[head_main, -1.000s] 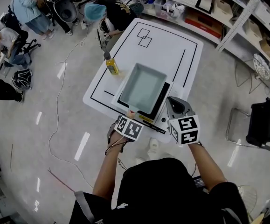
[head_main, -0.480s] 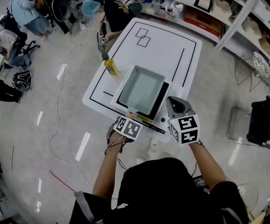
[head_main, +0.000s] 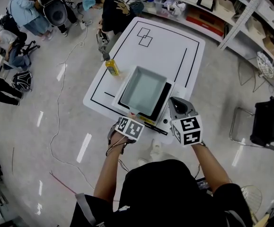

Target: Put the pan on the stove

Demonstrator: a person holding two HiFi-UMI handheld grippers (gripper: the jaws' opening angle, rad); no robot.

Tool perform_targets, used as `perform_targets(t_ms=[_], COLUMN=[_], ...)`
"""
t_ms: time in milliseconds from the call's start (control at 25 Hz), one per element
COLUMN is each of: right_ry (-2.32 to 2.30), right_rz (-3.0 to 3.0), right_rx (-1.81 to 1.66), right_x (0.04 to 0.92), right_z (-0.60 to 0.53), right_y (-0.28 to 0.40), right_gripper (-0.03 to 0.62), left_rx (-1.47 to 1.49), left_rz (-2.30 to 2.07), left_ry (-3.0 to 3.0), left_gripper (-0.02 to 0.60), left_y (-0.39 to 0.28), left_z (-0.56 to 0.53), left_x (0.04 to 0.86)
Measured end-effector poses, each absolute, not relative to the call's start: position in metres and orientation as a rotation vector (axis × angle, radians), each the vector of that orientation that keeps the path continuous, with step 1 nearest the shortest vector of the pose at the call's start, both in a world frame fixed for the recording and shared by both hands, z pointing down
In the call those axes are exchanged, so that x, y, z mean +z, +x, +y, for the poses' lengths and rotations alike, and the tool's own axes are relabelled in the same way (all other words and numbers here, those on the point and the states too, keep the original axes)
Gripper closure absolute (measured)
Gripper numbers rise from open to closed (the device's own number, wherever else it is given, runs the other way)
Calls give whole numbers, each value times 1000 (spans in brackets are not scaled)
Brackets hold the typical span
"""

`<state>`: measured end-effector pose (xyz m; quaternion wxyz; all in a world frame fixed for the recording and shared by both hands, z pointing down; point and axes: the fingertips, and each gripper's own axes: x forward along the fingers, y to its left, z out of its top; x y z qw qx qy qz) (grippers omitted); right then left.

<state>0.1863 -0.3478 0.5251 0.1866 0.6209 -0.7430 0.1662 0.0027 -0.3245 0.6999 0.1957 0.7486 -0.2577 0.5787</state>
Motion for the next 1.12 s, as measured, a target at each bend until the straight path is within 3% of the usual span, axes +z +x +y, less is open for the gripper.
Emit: perform_targets(t_ms=[1120], right_ry=[1742], right_rz=[-2082], right_rx=[449], right_x=[524], right_z=[-332], right_y=[183], right_gripper=[591], left_rx=[1559], left_rz=[-664], left_ry=[2072], left_gripper=[502], left_y=[10], left_z=[-320], left_x=[684])
